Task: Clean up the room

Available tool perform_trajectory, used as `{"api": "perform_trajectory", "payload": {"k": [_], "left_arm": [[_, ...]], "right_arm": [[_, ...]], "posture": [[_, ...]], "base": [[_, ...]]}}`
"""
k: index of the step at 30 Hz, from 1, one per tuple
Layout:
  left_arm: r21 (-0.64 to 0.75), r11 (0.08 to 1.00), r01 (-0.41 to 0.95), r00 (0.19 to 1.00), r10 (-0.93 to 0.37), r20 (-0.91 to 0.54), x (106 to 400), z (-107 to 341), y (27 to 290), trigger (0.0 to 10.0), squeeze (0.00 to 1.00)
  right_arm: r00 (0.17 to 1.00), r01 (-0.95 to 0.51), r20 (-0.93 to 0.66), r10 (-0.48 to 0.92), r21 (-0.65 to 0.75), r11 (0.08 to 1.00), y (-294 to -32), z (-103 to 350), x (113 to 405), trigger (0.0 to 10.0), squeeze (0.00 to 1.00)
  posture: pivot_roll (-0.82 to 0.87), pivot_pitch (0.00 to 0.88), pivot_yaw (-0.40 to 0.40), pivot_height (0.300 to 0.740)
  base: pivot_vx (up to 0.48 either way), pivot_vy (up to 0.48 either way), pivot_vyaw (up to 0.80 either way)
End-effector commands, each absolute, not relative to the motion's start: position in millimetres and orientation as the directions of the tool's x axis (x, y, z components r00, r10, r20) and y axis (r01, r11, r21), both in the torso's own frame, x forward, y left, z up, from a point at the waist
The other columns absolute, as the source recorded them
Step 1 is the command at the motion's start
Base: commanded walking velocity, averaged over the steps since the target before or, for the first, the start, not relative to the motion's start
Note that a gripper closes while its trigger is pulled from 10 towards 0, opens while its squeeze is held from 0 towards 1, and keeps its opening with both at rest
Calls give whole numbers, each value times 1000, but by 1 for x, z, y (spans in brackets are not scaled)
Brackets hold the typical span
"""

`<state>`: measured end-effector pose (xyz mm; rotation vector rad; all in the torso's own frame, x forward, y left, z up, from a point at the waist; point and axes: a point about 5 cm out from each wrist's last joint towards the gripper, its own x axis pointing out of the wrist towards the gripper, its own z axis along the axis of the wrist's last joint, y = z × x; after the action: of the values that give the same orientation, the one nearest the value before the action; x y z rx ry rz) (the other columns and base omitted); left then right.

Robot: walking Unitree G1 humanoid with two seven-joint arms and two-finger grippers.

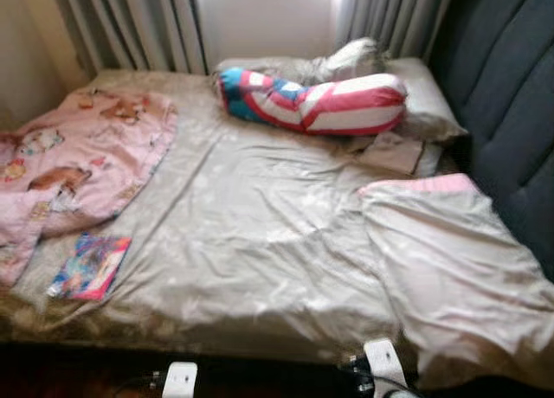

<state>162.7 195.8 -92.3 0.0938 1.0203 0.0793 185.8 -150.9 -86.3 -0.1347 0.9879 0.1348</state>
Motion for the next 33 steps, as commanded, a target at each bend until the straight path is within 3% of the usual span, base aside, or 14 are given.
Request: {"api": "perform_trajectory", "payload": {"k": [1,33], "left_arm": [[114,993,-15,506,106,-856,161,-94,194,10000,0],[114,993,-12,504,104,-857,160,-94,193,10000,0]], "right_arm": [[543,-175,-838,47,-58,983,-153,-86,186,10000,0],[542,-178,-839,45,-62,982,-153,-86,186,10000,0]], "posture": [[-70,14,-28,740],[-70,46,-25,740]], "base": [[0,341,0],[0,342,0]]}}
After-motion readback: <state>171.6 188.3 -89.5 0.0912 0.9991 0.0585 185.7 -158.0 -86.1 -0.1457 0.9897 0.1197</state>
